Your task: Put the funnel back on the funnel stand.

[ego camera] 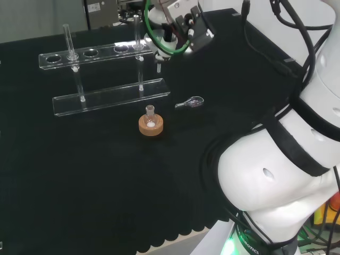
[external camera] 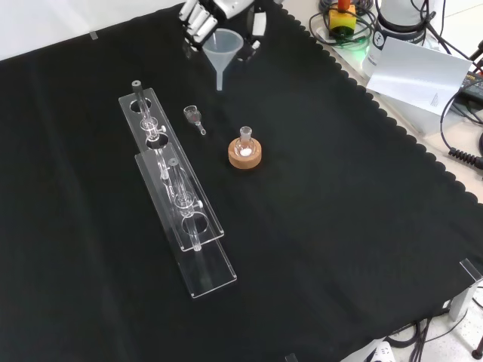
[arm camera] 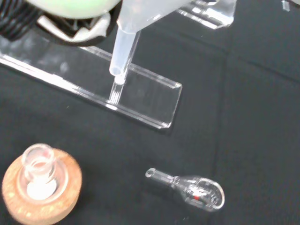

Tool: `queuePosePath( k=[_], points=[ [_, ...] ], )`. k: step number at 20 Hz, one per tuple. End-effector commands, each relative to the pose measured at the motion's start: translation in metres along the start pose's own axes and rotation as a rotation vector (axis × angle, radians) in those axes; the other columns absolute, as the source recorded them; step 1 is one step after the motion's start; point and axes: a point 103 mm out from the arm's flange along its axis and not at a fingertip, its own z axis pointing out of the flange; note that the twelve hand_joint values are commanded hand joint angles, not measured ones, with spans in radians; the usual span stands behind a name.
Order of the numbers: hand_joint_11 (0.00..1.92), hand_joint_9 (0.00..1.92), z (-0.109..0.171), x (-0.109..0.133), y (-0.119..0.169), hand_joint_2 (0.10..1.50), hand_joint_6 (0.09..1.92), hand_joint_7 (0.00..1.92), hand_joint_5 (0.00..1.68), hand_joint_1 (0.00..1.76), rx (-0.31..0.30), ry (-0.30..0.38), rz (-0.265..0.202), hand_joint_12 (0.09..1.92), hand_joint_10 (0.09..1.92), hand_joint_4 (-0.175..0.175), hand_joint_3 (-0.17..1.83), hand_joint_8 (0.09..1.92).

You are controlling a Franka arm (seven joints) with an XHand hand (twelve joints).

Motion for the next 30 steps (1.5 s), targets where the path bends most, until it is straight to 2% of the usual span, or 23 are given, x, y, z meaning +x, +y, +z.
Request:
queuePosePath(
  k=[1, 8, 16, 24, 30],
  points=[
    [0.63, 0.87, -0.009, -0.033, 0.021, 0.65, 0.93, 0.56, 0.7, 0.95, -0.004, 0.018, 0.025, 1.21, 0.49, 0.002, 0.69, 0.69],
    [0.63, 0.87, -0.018, -0.066, 0.054, 0.65, 0.93, 0.56, 0.7, 0.95, -0.013, 0.052, 0.03, 1.21, 0.49, 0.003, 0.7, 0.69],
    [0.63, 0.87, -0.026, -0.091, 0.092, 0.65, 0.93, 0.56, 0.7, 0.95, -0.002, 0.05, 0.027, 1.21, 0.49, 0.003, 0.7, 0.7],
    [0.63, 0.87, -0.025, -0.086, 0.126, 0.65, 0.93, 0.56, 0.7, 0.95, -0.002, 0.039, -0.013, 1.21, 0.49, 0.003, 0.7, 0.7],
    [0.63, 0.87, -0.018, -0.083, 0.139, 0.65, 0.93, 0.56, 0.7, 0.95, 0.006, 0.039, -0.021, 1.21, 0.49, 0.003, 0.7, 0.7]
  ],
)
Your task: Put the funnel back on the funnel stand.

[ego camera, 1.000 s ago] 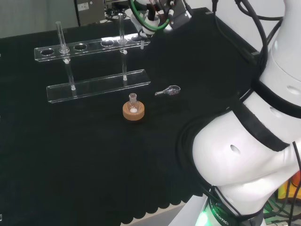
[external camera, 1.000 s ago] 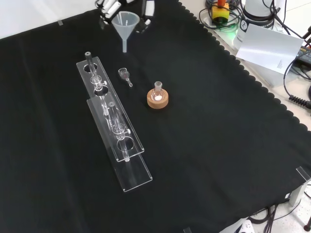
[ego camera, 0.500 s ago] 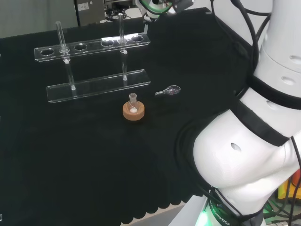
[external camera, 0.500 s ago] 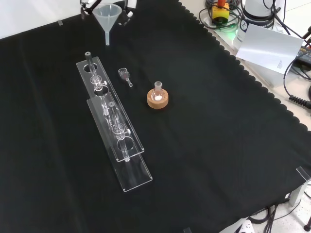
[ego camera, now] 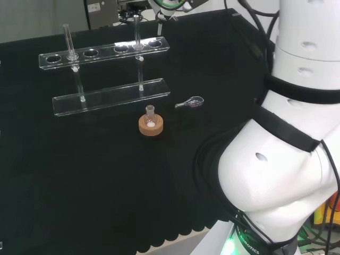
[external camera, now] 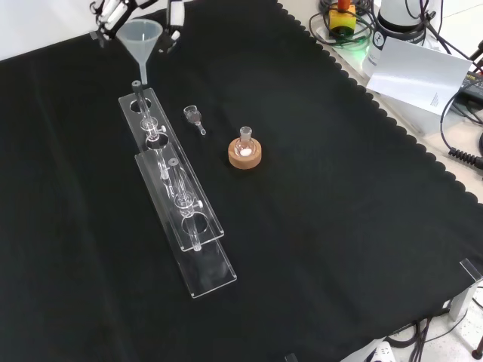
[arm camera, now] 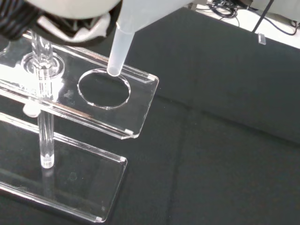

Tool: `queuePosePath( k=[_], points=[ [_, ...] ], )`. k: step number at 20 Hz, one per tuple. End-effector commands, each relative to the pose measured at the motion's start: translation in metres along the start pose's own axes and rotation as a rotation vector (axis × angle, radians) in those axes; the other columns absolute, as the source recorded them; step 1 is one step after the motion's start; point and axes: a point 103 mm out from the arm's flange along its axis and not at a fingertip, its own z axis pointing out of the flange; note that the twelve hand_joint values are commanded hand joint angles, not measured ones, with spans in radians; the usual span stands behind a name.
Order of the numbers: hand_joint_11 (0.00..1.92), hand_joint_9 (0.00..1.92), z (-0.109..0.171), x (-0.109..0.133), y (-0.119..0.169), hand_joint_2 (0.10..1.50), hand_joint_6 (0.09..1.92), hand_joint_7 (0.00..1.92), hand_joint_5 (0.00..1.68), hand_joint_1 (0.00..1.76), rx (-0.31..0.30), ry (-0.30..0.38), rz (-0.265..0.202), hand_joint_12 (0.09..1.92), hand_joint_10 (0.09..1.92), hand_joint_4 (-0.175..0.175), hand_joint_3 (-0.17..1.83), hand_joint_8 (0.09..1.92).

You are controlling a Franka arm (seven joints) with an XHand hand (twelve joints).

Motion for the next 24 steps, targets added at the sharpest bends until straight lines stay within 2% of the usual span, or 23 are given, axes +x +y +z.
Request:
queuePosePath(
  k=[1, 13, 20, 24],
  points=[
    [0.63, 0.87, 0.011, 0.002, 0.015, 0.65, 0.93, 0.56, 0.7, 0.95, 0.025, 0.007, -0.027, 1.21, 0.49, 0.003, 0.7, 0.7],
    [0.63, 0.87, 0.027, 0.009, 0.029, 0.65, 0.94, 0.56, 0.7, 0.95, 0.044, 0.001, -0.035, 1.21, 0.49, 0.003, 0.7, 0.7],
    [0.63, 0.87, 0.033, 0.011, 0.036, 0.65, 0.94, 0.56, 0.7, 0.95, 0.033, -0.001, -0.038, 1.21, 0.49, 0.002, 0.7, 0.7],
    [0.63, 0.87, 0.035, 0.01, 0.039, 0.65, 0.94, 0.56, 0.7, 0.95, 0.05, 0.003, -0.038, 1.21, 0.49, 0.002, 0.7, 0.7]
  ],
)
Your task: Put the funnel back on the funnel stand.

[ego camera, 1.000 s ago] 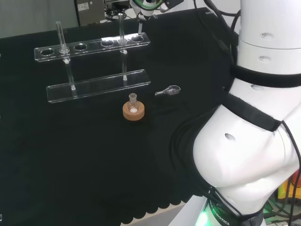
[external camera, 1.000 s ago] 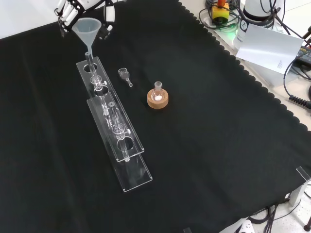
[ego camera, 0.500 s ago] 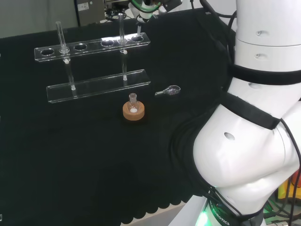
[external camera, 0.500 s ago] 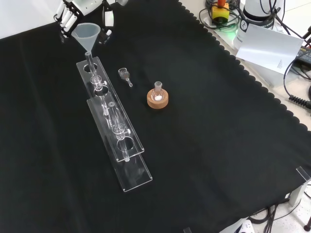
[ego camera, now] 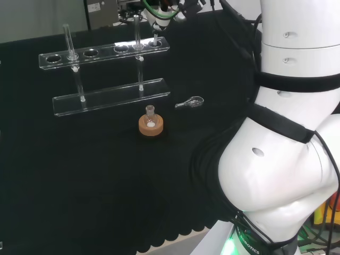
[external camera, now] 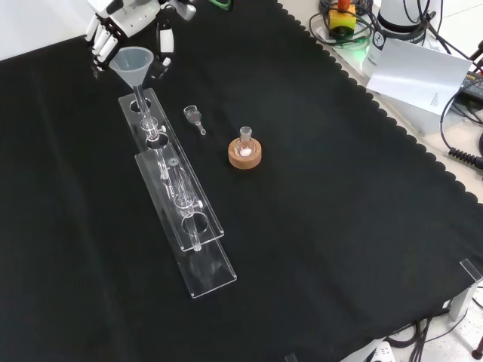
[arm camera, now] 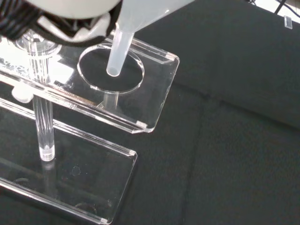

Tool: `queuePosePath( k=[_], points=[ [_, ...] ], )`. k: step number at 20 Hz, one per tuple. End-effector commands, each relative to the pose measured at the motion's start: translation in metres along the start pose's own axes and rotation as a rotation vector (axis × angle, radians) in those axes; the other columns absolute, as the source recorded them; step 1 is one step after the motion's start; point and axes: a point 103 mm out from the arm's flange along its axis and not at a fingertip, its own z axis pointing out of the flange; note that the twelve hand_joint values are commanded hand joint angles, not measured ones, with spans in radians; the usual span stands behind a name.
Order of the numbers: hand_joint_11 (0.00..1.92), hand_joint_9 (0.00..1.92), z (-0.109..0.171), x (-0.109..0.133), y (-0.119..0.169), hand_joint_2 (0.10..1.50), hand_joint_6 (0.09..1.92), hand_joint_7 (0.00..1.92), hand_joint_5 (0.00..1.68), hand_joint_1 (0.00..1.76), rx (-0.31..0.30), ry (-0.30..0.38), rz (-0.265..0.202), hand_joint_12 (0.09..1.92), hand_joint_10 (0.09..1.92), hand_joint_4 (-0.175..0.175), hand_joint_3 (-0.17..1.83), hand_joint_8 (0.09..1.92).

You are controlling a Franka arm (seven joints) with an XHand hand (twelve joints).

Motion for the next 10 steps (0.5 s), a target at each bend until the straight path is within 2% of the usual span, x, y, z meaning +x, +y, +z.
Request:
queuePosePath(
  k=[1, 5, 10],
  points=[
    [0.63, 0.87, 0.004, -0.002, 0.006, 0.65, 0.94, 0.56, 0.7, 0.95, 0.025, 0.006, 0.0, 1.21, 0.49, 0.002, 0.7, 0.7],
    [0.62, 0.85, 0.015, -0.006, 0.012, 0.65, 0.93, 0.54, 0.68, 0.95, 0.033, 0.015, -0.002, 1.21, 0.48, -0.001, 0.7, 0.69],
    [0.53, 0.72, 0.023, -0.004, 0.013, 0.62, 0.89, 0.39, 0.51, 0.93, 0.083, 0.027, -0.002, 1.26, 0.53, -0.025, 0.71, 0.71]
  ],
)
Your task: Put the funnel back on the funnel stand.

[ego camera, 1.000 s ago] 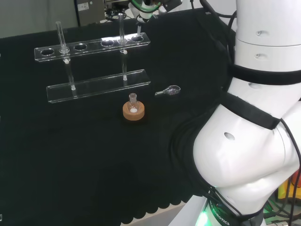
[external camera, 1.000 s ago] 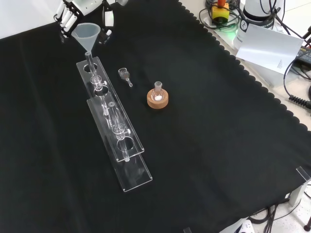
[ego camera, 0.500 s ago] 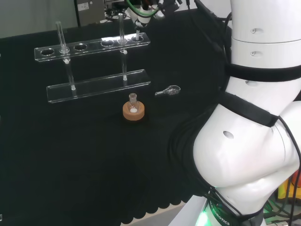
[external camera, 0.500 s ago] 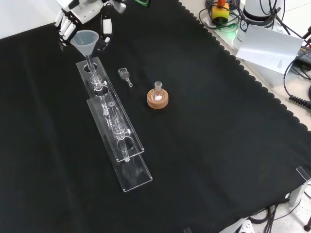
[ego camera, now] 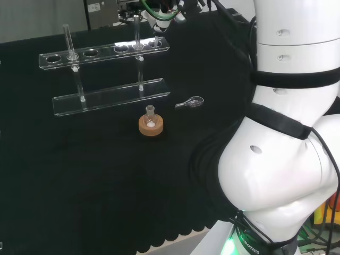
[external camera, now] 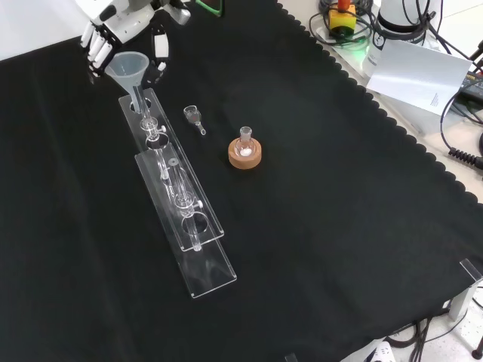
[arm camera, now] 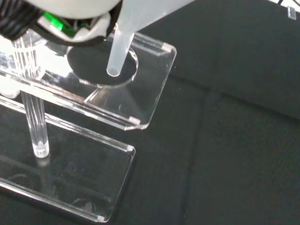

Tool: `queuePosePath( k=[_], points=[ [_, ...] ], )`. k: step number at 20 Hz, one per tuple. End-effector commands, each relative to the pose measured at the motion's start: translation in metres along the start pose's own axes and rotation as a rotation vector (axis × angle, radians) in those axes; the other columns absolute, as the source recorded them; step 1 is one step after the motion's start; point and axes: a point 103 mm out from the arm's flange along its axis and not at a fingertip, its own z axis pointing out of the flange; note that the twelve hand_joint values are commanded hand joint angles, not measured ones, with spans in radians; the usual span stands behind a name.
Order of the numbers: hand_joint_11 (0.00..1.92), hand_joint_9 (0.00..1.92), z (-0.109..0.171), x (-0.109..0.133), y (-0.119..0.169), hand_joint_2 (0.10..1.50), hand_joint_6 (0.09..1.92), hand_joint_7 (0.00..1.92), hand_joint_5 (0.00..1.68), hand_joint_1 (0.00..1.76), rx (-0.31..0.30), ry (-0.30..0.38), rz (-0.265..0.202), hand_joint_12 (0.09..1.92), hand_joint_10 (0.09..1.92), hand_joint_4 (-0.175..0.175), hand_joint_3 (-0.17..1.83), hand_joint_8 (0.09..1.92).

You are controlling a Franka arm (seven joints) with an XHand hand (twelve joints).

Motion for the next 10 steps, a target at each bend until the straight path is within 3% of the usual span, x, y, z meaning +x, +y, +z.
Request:
queuePosePath(
  k=[1, 6, 10],
  points=[
    [0.5, 0.68, 0.0105, 0.0002, 0.0003, 0.61, 0.85, 0.35, 0.47, 0.92, 0.06, 0.018, -0.002, 1.27, 0.55, -0.03, 0.71, 0.72],
    [0.3, 0.36, 0.0122, 0.0036, -0.0025, 0.58, 0.43, 0.06, 0.29, 0.85, 0.102, 0.041, -0.016, 1.35, 0.67, -0.051, 0.69, 0.68],
    [0.17, 0.11, 0.0114, 0.0089, -0.0081, 0.59, 0.14, 0.0, 0.24, 0.77, 0.127, 0.049, -0.026, 1.39, 0.75, -0.06, 0.6, 0.37]
  ],
)
